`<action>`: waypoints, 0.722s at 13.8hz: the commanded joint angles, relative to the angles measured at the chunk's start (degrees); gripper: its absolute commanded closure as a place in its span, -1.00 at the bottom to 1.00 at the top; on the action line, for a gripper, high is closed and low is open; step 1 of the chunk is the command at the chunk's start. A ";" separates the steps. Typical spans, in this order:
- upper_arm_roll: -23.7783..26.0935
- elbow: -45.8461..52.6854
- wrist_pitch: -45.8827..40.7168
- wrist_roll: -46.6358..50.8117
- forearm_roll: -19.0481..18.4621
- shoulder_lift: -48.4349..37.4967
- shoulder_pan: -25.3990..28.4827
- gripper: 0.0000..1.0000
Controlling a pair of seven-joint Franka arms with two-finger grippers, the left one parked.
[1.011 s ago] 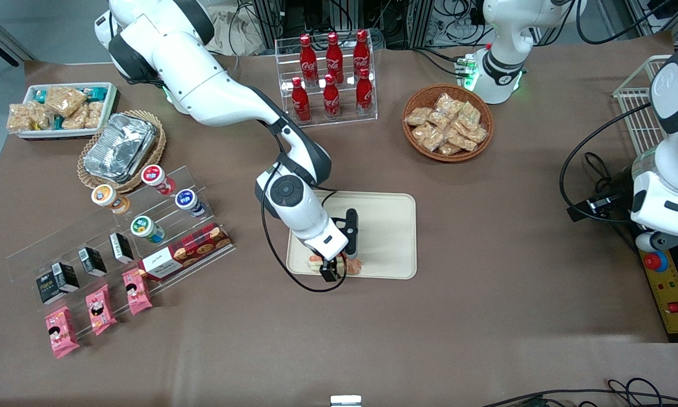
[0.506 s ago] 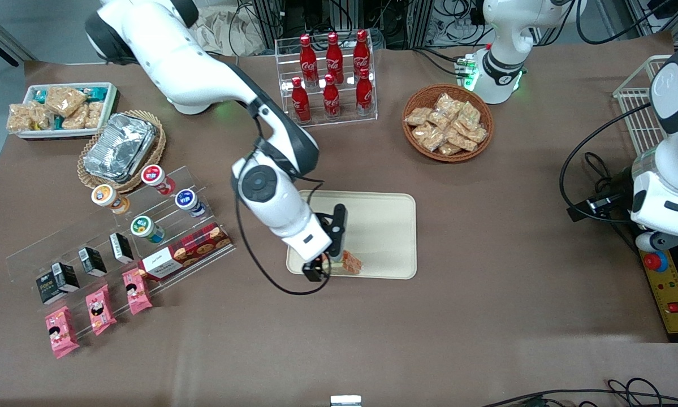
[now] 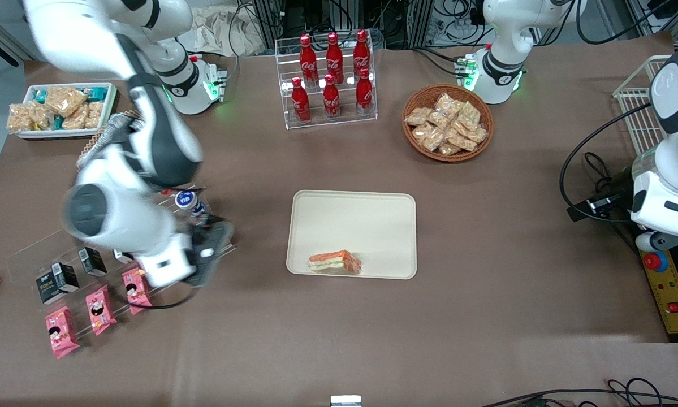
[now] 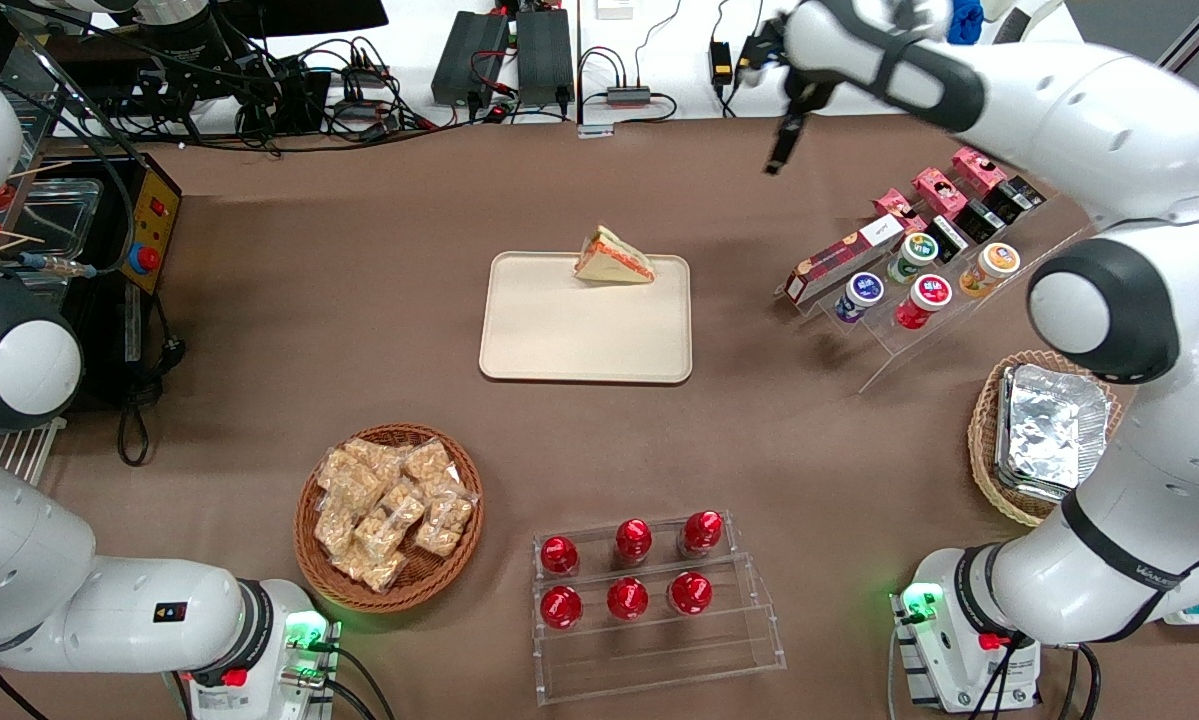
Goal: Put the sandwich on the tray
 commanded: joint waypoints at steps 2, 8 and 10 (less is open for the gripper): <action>-8.46 -2.05 -6.39 8.52 0.92 -5.71 -0.86 -1.00; -14.46 -3.27 -16.33 30.25 -2.59 -15.29 -3.06 -1.00; -14.11 -6.69 -15.99 30.53 -2.77 -19.85 -5.42 -1.00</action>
